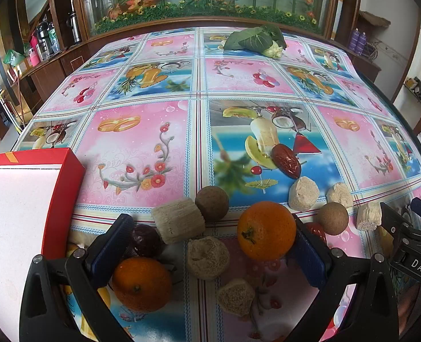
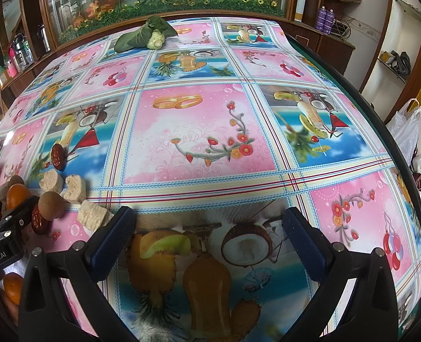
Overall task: Organize fruits
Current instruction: 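Grasp an orange on the tablecloth with the right gripper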
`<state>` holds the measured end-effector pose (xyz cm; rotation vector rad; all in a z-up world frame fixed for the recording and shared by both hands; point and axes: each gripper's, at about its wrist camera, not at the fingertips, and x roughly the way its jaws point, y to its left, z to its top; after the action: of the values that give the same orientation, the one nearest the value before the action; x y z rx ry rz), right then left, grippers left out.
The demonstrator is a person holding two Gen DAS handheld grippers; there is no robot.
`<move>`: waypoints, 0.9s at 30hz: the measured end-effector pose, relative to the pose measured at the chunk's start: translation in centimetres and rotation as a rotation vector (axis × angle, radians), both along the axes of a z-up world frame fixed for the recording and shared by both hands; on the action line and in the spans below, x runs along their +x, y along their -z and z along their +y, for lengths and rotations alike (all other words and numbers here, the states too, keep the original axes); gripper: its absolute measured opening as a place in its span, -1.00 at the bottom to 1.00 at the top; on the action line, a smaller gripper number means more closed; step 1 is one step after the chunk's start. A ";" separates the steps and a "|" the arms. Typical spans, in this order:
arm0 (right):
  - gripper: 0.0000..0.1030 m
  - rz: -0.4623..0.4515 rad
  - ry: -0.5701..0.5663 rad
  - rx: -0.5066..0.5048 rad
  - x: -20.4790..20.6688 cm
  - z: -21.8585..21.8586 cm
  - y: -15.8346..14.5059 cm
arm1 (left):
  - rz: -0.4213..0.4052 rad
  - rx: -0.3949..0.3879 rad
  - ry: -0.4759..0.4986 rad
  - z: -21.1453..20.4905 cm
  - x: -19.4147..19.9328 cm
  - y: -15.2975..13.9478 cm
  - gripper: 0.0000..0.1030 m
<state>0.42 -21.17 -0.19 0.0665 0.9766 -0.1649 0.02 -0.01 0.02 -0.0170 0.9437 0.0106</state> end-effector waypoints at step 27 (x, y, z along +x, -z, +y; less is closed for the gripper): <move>0.57 -0.107 -0.565 0.105 -10.8 14.1 -5.0 | -0.233 0.134 -0.180 10.8 -13.8 -7.6 0.99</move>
<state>-10.40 -7.06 4.79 -0.1045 0.8633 0.4051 -13.76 10.80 7.65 0.0200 0.7046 0.2339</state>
